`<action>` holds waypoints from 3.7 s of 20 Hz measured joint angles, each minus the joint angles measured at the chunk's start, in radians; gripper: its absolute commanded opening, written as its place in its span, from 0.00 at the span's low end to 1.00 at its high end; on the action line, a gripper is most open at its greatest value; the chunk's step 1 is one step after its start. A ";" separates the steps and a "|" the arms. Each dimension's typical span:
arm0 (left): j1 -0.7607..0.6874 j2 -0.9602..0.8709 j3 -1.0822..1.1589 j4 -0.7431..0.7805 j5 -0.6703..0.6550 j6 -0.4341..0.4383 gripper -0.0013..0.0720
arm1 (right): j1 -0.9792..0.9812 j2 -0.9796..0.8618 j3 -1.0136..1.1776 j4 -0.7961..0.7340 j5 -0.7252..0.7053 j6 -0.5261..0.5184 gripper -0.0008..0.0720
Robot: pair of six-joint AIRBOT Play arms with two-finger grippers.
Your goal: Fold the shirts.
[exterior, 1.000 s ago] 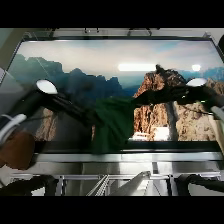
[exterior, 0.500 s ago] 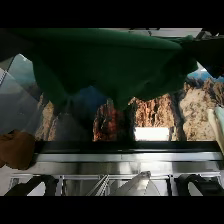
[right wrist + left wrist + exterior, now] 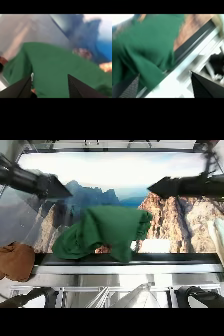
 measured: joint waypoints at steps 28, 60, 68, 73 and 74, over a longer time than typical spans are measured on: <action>-0.164 -0.073 -0.549 -0.010 0.320 0.109 0.02 | 0.002 -0.267 -0.463 0.315 -0.008 -0.276 0.03; 0.298 -0.048 -0.217 -0.156 0.196 0.239 0.99 | -0.172 -0.313 0.132 0.391 -0.212 -0.377 0.79; 0.408 -0.269 -0.199 -0.001 0.095 0.166 0.97 | -0.451 -0.271 -0.116 0.110 0.180 -0.154 0.61; 0.307 -0.300 -0.383 0.057 0.216 0.158 0.97 | -0.473 -0.178 -0.481 0.063 0.142 -0.114 0.61; 0.279 -0.310 -0.404 0.067 0.235 0.158 0.97 | -0.463 -0.173 -0.538 0.056 0.114 -0.112 0.61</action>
